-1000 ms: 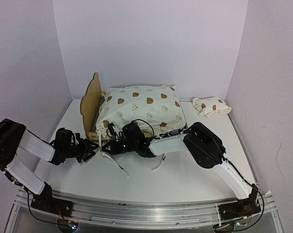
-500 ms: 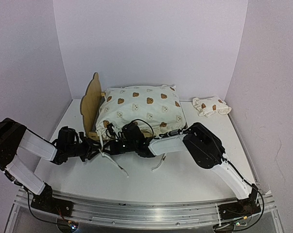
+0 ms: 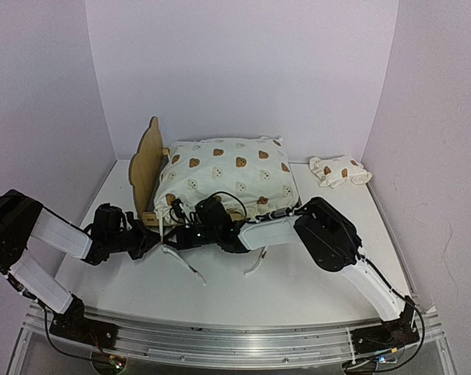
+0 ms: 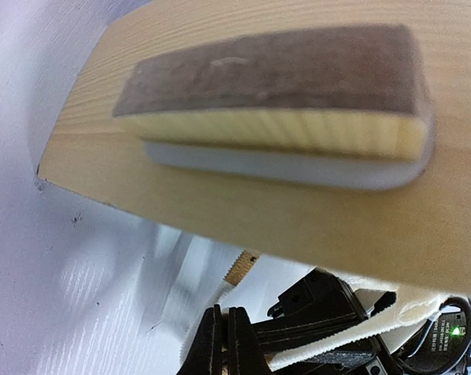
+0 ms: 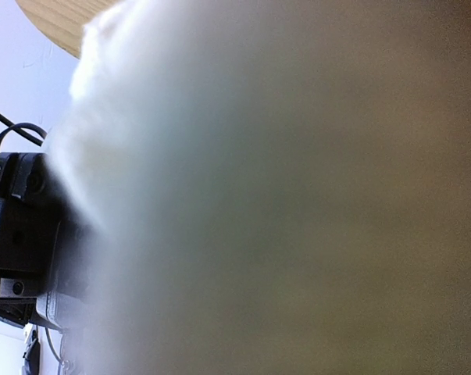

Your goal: Set up the pet bed

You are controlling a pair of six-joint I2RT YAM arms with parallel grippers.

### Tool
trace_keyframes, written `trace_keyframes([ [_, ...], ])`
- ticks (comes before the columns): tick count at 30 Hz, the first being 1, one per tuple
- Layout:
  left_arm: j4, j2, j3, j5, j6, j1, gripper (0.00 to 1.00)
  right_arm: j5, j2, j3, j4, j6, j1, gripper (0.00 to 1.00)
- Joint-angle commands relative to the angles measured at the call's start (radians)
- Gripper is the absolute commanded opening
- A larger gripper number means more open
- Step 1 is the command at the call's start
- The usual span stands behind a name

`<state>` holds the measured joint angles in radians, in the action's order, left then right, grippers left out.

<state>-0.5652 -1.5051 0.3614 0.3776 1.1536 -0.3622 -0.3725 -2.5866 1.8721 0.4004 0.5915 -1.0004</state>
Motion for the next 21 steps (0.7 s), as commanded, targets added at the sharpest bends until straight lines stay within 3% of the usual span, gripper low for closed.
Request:
trace_keyframes([
  [1,0.041,0.003,0.019,-0.029,-0.018,-0.004,0.00,-0.023,-0.018,0.018,0.015,0.008,-0.010,0.00],
  [9,0.142,0.035,0.013,-0.073,-0.062,0.007,0.00,0.001,0.023,-0.037,0.017,-0.022,-0.010,0.01],
  [14,0.186,0.050,0.036,-0.093,-0.129,0.009,0.00,0.024,0.078,-0.097,0.017,-0.053,-0.010,0.14],
  [21,0.255,0.069,0.071,-0.115,-0.218,0.012,0.00,0.050,0.162,-0.175,0.008,-0.094,-0.011,0.25],
])
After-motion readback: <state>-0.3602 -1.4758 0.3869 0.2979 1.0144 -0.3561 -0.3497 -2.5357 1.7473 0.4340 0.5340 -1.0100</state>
